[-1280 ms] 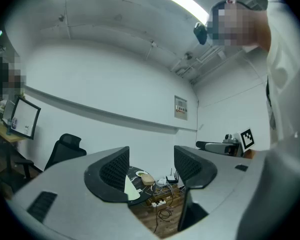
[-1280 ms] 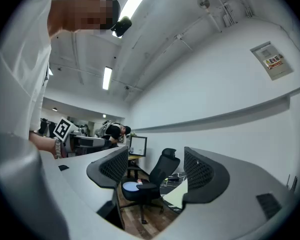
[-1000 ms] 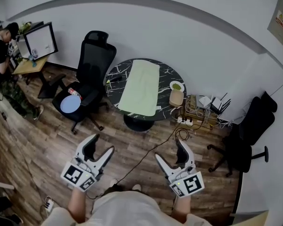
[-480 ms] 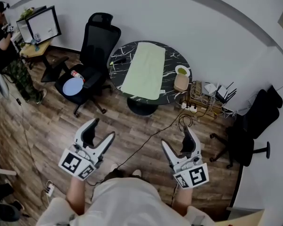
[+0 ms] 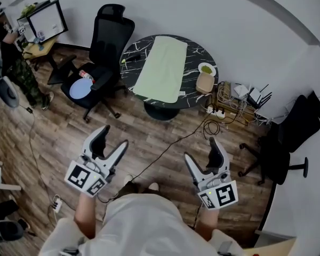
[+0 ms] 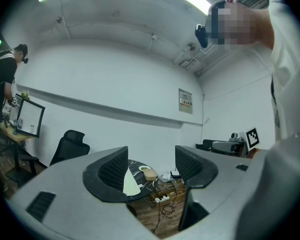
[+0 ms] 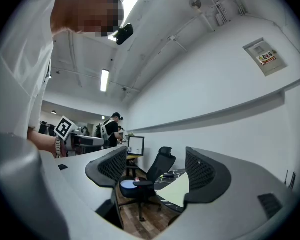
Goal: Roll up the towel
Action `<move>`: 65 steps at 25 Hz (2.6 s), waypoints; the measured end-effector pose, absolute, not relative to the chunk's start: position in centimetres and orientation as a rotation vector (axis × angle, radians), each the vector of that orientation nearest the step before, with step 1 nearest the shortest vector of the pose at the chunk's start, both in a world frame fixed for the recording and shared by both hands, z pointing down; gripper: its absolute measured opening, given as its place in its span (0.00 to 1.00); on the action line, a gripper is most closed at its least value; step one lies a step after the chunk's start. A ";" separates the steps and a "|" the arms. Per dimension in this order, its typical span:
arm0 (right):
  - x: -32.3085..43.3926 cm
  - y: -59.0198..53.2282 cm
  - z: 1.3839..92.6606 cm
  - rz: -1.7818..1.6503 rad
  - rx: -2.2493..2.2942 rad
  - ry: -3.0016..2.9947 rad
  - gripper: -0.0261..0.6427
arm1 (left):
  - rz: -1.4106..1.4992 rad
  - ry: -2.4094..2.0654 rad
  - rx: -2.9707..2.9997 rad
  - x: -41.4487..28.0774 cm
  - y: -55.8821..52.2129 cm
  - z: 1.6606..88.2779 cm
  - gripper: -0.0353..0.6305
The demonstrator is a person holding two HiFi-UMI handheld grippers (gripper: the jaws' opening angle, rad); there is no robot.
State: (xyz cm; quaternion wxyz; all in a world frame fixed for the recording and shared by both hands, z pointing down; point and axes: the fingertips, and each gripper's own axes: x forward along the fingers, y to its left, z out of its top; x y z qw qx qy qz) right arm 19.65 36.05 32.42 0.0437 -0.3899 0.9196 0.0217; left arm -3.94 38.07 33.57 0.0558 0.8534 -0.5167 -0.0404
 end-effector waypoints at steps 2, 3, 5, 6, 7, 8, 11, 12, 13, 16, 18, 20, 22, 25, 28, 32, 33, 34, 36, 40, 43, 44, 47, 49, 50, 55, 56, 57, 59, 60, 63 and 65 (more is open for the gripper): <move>20.7 35.4 32.7 0.051 -1.192 2.799 0.53 | -0.111 -1.566 2.590 -3.1 37.4 33.8 0.47; 21.2 35.0 32.9 0.035 -1.192 2.791 0.53 | -0.103 -1.567 2.591 -2.7 37.1 33.9 0.47; 21.8 34.3 33.4 0.000 -1.189 2.776 0.53 | -0.085 -1.573 2.593 -2.4 36.5 34.1 0.47; 21.9 34.0 33.6 -0.014 -1.186 2.772 0.53 | -0.080 -1.578 2.592 -2.4 36.1 34.1 0.47; 21.9 33.6 33.8 -0.021 -1.182 2.770 0.53 | -0.080 -1.586 2.590 -2.5 35.6 34.0 0.47; 21.8 33.0 33.8 -0.023 -1.178 2.771 0.53 | -0.084 -1.594 2.588 -2.8 35.0 33.8 0.47; 21.5 30.9 33.8 -0.013 -1.175 2.767 0.53 | -0.098 -1.614 2.586 -3.5 32.8 33.6 0.47; 21.4 30.1 33.7 -0.009 -1.179 2.764 0.53 | -0.100 -1.617 2.589 -3.8 31.9 33.6 0.47; 21.2 29.2 33.7 -0.005 -1.186 2.760 0.53 | -0.104 -1.618 2.592 -4.1 31.0 33.6 0.47; 20.1 26.2 34.1 0.015 -1.222 2.759 0.53 | -0.126 -1.614 2.605 -5.6 27.3 33.9 0.47; 18.9 23.7 34.7 0.032 -1.249 2.770 0.53 | -0.146 -1.609 2.607 -7.2 24.2 34.5 0.47; 17.2 20.6 35.0 0.044 -1.277 2.777 0.53 | -0.163 -1.594 2.601 -9.0 20.5 35.2 0.47; 15.5 16.9 34.9 0.042 -1.312 2.769 0.53 | -0.163 -1.560 2.599 -10.8 16.3 35.7 0.47; 12.6 11.4 34.5 0.012 -1.344 2.759 0.53 | -0.123 -1.502 2.628 -12.9 10.6 36.1 0.47; 9.6 6.4 34.4 0.004 -1.374 2.758 0.53 | -0.085 -1.446 2.650 -15.0 5.4 36.5 0.47; 7.1 2.1 34.7 -0.007 -1.419 2.758 0.53 | -0.068 -1.371 2.666 -16.5 0.1 37.0 0.47; 6.8 1.4 34.9 -0.013 -1.426 2.763 0.53 | -0.064 -1.359 2.669 -16.6 -0.7 37.2 0.47; 6.7 0.7 35.1 -0.021 -1.434 2.768 0.53 | -0.057 -1.348 2.672 -16.6 -1.4 37.3 0.47; 6.9 -0.3 35.4 -0.031 -1.457 2.772 0.53 | -0.039 -1.326 2.674 -16.4 -2.4 37.7 0.47; 7.2 -1.8 35.6 -0.029 -1.462 2.792 0.53 | -0.031 -1.310 2.649 -15.7 -3.4 38.4 0.47; 7.6 -2.5 36.0 -0.024 -1.429 2.824 0.53 | -0.010 -1.323 2.632 -14.8 -3.5 38.9 0.47; 7.8 -2.6 36.3 -0.020 -1.421 2.843 0.53 | -0.002 -1.330 2.621 -14.5 -3.4 39.1 0.47; 8.7 -3.6 38.9 0.040 -1.421 2.977 0.53 | 0.058 -1.349 2.599 -13.7 -3.7 40.6 0.47; 9.0 -3.9 43.3 0.058 -1.421 3.160 0.53 | 0.176 -1.329 2.599 -13.2 -3.9 43.3 0.47; 8.9 -3.7 46.0 0.051 -1.397 3.265 0.53 | 0.259 -1.293 2.599 -12.7 -3.7 45.3 0.47; 7.9 0.6 62.0 0.069 -0.952 3.881 0.52 | 0.866 -0.842 2.579 -10.0 -0.1 59.7 0.27; 8.0 1.8 64.9 0.053 -0.827 3.990 0.52 | 1.012 -0.739 2.565 -9.7 0.8 62.7 0.26; 8.1 2.8 67.5 0.031 -0.706 4.078 0.52 | 1.160 -0.640 2.546 -9.5 1.7 65.6 0.28; 8.4 4.3 71.5 0.011 -0.499 4.206 0.52 | 1.444 -0.464 2.512 -9.3 2.9 70.4 0.40; 8.5 4.7 73.0 0.007 -0.428 4.248 0.52 | 1.567 -0.393 2.499 -9.4 3.2 72.2 0.43; 8.9 5.0 76.0 -0.042 -0.336 4.318 0.52 | 1.789 -0.258 2.471 -9.4 3.5 75.7 0.47; 9.3 5.1 77.5 -0.054 -0.293 4.361 0.53 | 1.851 -0.221 2.459 -9.2 3.4 76.8 0.47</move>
